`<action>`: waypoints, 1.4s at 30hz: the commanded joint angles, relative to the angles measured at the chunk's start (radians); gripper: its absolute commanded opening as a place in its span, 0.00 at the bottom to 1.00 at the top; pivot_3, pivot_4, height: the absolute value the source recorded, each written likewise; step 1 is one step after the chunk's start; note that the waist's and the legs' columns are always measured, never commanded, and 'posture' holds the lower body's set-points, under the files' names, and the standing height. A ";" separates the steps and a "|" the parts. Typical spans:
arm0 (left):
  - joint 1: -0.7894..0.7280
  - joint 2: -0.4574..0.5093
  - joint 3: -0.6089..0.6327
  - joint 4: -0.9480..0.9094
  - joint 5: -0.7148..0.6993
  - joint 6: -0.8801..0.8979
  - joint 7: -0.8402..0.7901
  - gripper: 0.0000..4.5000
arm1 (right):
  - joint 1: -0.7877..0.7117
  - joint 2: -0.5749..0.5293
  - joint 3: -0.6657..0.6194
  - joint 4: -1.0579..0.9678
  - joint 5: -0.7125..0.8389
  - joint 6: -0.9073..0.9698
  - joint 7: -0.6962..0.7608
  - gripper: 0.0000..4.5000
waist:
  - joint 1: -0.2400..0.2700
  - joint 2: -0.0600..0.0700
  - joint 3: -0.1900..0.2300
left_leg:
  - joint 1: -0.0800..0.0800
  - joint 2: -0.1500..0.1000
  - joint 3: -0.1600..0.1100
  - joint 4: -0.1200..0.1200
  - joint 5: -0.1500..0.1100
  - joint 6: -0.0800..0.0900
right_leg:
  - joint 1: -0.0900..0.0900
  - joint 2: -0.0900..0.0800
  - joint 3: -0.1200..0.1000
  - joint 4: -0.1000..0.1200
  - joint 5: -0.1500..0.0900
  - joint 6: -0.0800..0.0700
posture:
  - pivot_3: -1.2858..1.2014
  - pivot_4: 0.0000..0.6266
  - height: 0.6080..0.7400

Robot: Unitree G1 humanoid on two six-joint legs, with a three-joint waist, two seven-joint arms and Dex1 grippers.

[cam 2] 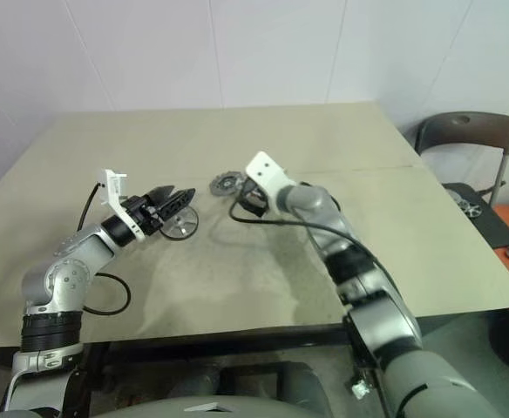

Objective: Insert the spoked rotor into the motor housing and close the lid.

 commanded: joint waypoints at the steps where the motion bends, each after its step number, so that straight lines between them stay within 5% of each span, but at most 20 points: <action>1: 0.009 -0.013 0.014 -0.048 -0.006 -0.034 0.020 1.00 | -0.135 0.042 0.038 0.267 -0.095 -0.146 -0.036 0.99 | 0.001 -0.001 0.000 | 0.000 0.000 0.000 0.000 0.000 0.000 | 0.000 0.000 0.000 0.000 0.000 0.000 | 0.52 0.00 1.00; 7: 0.080 -0.036 0.033 -0.125 -0.023 -0.042 0.064 1.00 | -0.249 0.104 -0.004 0.551 -0.128 -0.244 -0.123 0.99 | -0.001 -0.001 -0.001 | -0.001 0.000 0.000 -0.001 0.000 0.000 | 0.000 -0.001 0.000 -0.001 0.000 0.000 | 0.52 0.00 1.00; 19: 0.115 -0.057 0.029 -0.170 -0.017 -0.061 0.117 1.00 | -0.289 0.127 -0.035 0.642 -0.169 -0.275 -0.123 0.99 | -0.001 0.000 0.000 | 0.000 0.000 0.000 -0.001 0.000 -0.001 | -0.002 -0.001 0.000 0.002 0.001 -0.001 | 0.52 0.00 1.00; 31: 0.049 -0.030 0.036 -0.120 -0.030 -0.037 0.109 1.00 | -0.347 0.176 -0.264 0.660 0.013 0.091 0.000 0.99 | -0.001 0.000 0.000 | 0.000 0.000 0.000 -0.001 0.000 -0.001 | -0.002 0.000 0.000 0.002 0.001 0.000 | 0.52 0.00 1.00; 42: 0.031 -0.013 0.016 -0.085 -0.002 -0.051 0.104 1.00 | -0.299 0.158 -0.233 0.635 -0.032 0.109 0.013 0.99 | -0.002 0.000 0.000 | -0.002 0.000 0.000 -0.001 0.000 -0.001 | -0.003 0.000 0.000 0.002 0.001 -0.001 | 0.52 0.00 1.00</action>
